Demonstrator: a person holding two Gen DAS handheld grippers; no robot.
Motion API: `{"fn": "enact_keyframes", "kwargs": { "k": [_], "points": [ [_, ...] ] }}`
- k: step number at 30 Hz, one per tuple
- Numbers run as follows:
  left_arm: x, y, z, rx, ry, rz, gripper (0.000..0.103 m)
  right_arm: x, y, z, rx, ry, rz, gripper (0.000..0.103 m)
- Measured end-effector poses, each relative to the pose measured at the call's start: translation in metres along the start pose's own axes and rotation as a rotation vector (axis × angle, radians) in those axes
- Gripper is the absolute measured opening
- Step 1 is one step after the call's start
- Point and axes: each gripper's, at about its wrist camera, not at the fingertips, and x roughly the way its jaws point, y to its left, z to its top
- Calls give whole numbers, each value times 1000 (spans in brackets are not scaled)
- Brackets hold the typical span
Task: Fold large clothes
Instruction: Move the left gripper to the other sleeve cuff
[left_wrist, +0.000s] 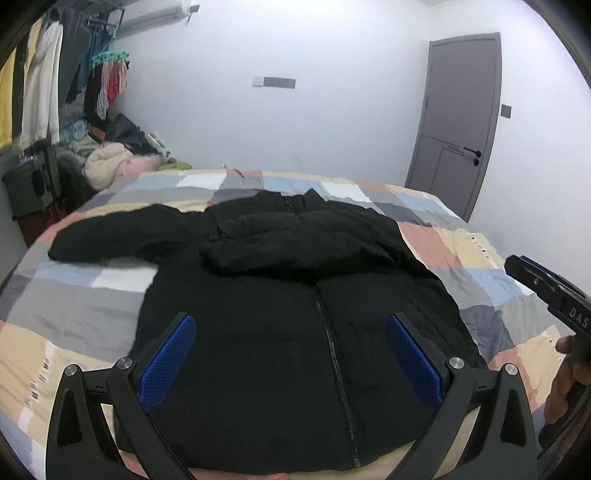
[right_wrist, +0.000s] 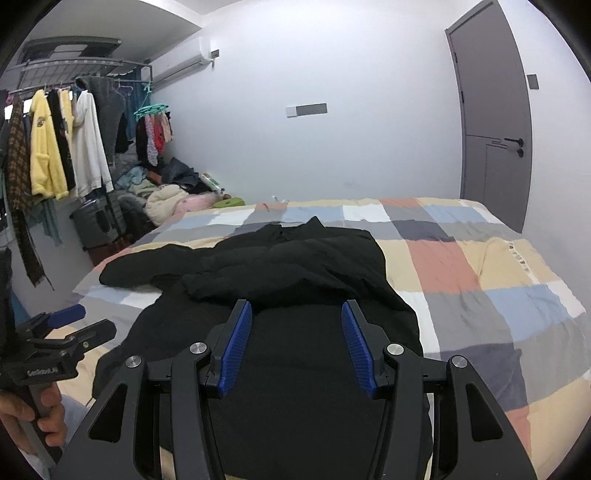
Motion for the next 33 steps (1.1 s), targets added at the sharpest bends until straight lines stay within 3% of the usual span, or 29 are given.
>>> {"fn": "enact_keyframes", "kwargs": {
  "k": [11,13,15,17,20,22,31,33],
  "points": [
    [18,-2,-8,4,15,-15,103,-7,-16,-30,-2,9,-47,52],
    [21,5,-4,-14,26,-30,103,-4,-17,-34,7,24,-43,55],
    [22,17,4,-28,29,-35,103,-3,-19,-37,13,29,-43,67],
    [22,25,12,-25,23,-23,103,-2,-20,-38,14,28,-38,67],
    [19,47,35,-6,9,10,103,-2,-19,-39,-1,27,-33,68],
    [17,64,52,-1,-12,48,103,-2,-18,-39,-18,9,-41,75],
    [32,165,128,-85,-33,105,103,6,-20,-41,-11,25,-16,81],
    [40,187,138,-89,-25,126,103,7,-18,-41,-13,24,-24,89]
  ]
}}
